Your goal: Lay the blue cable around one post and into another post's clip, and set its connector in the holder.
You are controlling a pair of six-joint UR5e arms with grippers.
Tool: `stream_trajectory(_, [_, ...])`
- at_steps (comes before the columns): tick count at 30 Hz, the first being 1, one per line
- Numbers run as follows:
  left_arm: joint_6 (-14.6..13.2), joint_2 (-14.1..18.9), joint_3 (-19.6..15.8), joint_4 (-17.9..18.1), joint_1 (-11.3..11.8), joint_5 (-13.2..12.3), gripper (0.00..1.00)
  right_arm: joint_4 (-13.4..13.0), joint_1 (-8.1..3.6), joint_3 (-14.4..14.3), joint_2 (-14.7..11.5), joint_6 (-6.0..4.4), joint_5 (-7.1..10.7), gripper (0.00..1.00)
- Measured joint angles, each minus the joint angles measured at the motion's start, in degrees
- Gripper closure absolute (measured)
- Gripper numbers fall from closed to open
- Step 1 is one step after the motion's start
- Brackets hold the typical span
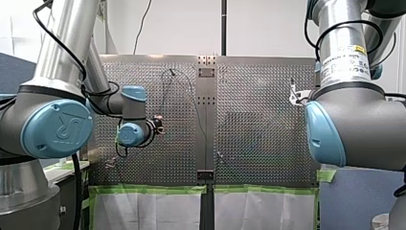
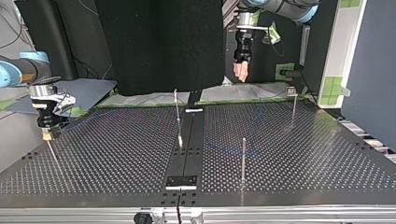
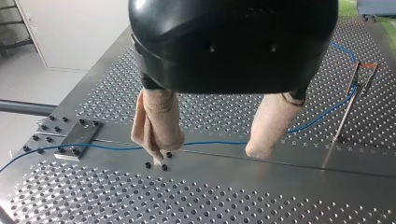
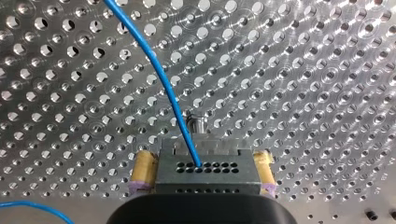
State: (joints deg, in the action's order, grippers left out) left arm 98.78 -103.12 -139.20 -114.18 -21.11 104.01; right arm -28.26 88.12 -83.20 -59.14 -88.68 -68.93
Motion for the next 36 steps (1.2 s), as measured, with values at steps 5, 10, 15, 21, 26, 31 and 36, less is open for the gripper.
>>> stream_trajectory(5, [0.0,0.0,0.0,0.0,0.0,0.0,0.00,0.0,-0.04,0.0,-0.1,-0.22,0.21,0.21])
stream_trajectory(10, [0.0,0.0,0.0,0.1,0.1,0.0,0.00,1.1,-0.10,-0.4,-0.4,1.00,-0.33,0.21])
stream_trajectory(15, [0.0,0.0,0.0,0.3,0.1,0.0,0.00,1.2,-0.17,-0.7,-0.5,1.01,-0.36,0.21])
stream_trajectory(21, [0.0,0.0,0.0,0.4,0.2,0.0,0.00,1.2,-0.17,-0.7,-0.5,1.01,-0.37,0.21])
stream_trajectory(26, [0.0,0.0,0.0,0.4,0.2,0.0,0.00,1.2,-0.17,-0.7,-0.5,1.01,-0.37,0.21])
stream_trajectory(31, [0.0,0.0,0.0,0.4,0.2,0.0,0.00,1.3,-0.17,-0.7,-0.5,1.01,-0.37,0.21])
stream_trajectory(36, [0.0,0.0,0.0,0.4,0.1,0.0,0.00,1.3,-0.20,-0.8,0.0,1.01,-0.36,0.21])
